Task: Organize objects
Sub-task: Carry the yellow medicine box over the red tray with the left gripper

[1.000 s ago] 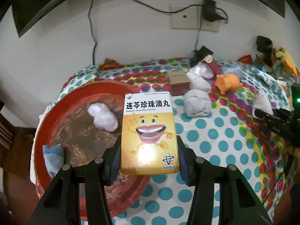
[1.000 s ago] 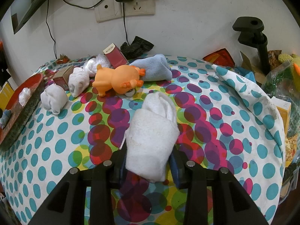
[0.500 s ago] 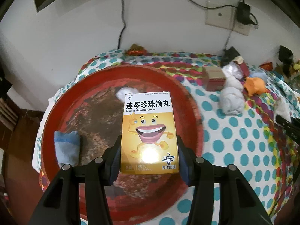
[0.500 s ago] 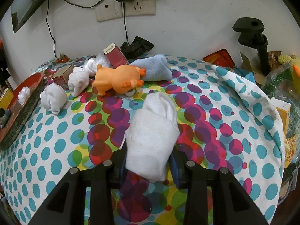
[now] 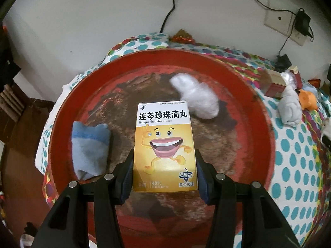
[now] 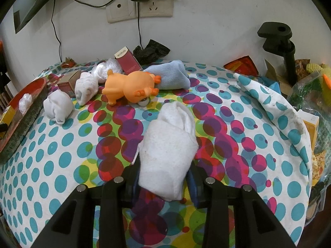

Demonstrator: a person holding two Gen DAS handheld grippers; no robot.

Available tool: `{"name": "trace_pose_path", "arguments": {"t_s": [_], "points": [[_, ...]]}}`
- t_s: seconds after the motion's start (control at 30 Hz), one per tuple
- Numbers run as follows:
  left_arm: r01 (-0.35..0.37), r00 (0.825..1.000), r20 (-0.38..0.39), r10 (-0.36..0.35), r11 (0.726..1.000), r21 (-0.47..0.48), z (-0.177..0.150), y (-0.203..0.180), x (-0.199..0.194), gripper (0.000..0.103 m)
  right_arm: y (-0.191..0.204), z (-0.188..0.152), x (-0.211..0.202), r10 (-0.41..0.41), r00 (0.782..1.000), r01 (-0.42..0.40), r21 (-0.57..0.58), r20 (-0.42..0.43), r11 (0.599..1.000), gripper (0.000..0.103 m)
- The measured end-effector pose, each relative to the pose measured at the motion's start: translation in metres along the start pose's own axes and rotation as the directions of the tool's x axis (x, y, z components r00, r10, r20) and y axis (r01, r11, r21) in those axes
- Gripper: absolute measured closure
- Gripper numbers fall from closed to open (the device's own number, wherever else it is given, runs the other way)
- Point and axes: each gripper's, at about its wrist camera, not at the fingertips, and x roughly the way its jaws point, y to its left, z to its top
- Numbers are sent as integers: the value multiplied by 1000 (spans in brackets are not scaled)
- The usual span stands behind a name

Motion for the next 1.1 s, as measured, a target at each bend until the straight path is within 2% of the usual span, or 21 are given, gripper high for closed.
{"name": "trace_pose_path", "arguments": {"t_s": [0.57, 0.73, 1.1], "points": [[-27, 999, -34, 25, 999, -36, -9, 46, 21, 55, 1, 0, 1, -17, 1000, 17, -5, 0, 1000, 65], [-34, 999, -38, 33, 999, -30, -9, 48, 21, 54, 5, 0, 0, -20, 1000, 20, -6, 1, 1000, 65], [-2, 999, -39, 1, 1000, -10, -12, 45, 21, 52, 3, 0, 0, -27, 1000, 27, -10, 1, 1000, 65]]}}
